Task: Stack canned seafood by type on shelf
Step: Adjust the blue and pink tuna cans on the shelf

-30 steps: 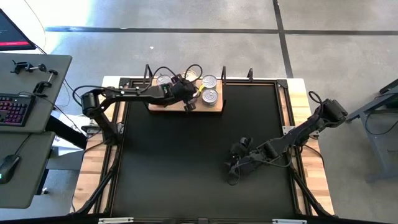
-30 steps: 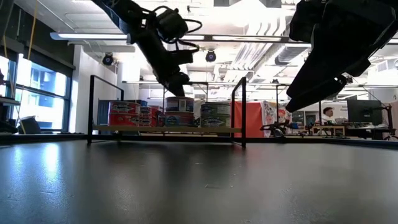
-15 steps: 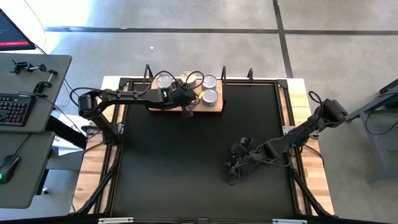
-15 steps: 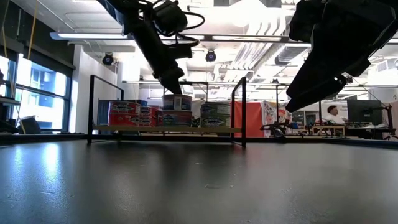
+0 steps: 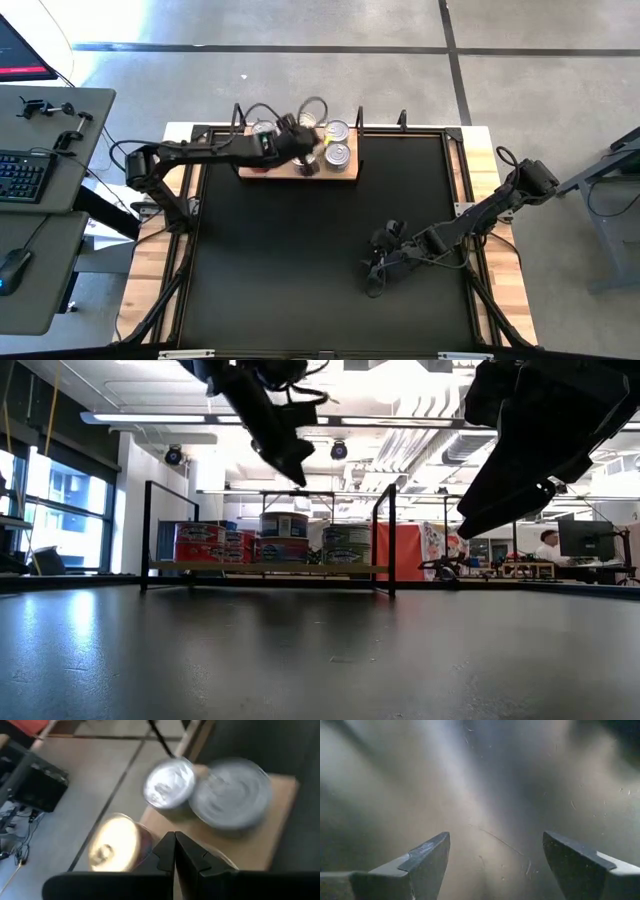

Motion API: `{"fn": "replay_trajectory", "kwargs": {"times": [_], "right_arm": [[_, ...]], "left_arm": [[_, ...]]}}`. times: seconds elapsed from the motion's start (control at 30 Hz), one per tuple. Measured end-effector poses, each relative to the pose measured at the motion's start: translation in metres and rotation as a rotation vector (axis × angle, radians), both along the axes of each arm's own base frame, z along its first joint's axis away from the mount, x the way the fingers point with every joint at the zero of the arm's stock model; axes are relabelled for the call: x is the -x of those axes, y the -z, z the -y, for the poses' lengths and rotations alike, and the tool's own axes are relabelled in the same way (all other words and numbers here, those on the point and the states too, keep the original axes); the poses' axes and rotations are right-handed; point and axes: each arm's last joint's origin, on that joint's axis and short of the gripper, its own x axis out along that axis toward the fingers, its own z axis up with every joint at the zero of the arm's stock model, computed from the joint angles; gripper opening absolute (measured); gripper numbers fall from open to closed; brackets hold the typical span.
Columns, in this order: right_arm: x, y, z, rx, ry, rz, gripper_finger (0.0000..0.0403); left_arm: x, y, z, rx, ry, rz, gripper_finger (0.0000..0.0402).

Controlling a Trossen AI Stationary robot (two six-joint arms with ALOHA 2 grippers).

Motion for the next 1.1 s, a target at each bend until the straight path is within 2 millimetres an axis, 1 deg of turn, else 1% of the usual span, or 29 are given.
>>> {"fn": "replay_trajectory", "kwargs": {"times": [0.13, 0.23, 0.33, 0.4, 0.47, 0.53, 0.63, 0.7, 0.83, 1.1], "right_arm": [[0.000, 0.000, 0.000, -0.001, 0.000, 0.002, 0.0310], [0.000, 0.000, 0.000, -0.002, 0.000, 0.005, 0.0310], [0.000, 0.000, 0.000, 0.005, 0.007, 0.010, 0.0310], [0.000, -0.001, 0.000, 0.006, 0.008, 0.010, 0.0310], [0.000, -0.001, 0.000, 0.006, 0.009, 0.011, 0.0310], [0.000, -0.001, 0.000, 0.007, 0.009, 0.012, 0.0310], [0.000, -0.001, 0.000, 0.007, 0.010, 0.012, 0.0310], [-0.001, -0.001, 0.000, 0.008, 0.011, 0.013, 0.0310], [-0.001, -0.001, 0.000, 0.005, 0.011, 0.018, 0.0310], [-0.001, -0.001, 0.000, 0.004, 0.011, 0.020, 0.0310]], "left_arm": [[0.004, -0.013, -0.028, -0.034, -0.074, 0.087, 0.0000], [0.010, -0.014, -0.056, -0.019, -0.121, 0.145, 0.0000], [0.015, 0.000, -0.085, 0.052, -0.142, 0.179, 0.0000], [0.018, 0.011, -0.101, 0.080, -0.167, 0.182, 0.0000], [0.019, 0.019, -0.112, 0.082, -0.192, 0.187, 0.0000], [0.020, 0.027, -0.120, 0.092, -0.209, 0.172, 0.0000], [0.021, 0.039, -0.125, 0.136, -0.200, 0.147, 0.0000], [0.021, 0.042, -0.125, 0.181, -0.169, 0.140, 0.0000], [0.019, 0.044, -0.120, 0.233, -0.136, 0.150, 0.0000], [0.015, 0.040, -0.109, 0.243, -0.108, 0.139, 0.0000]]}}
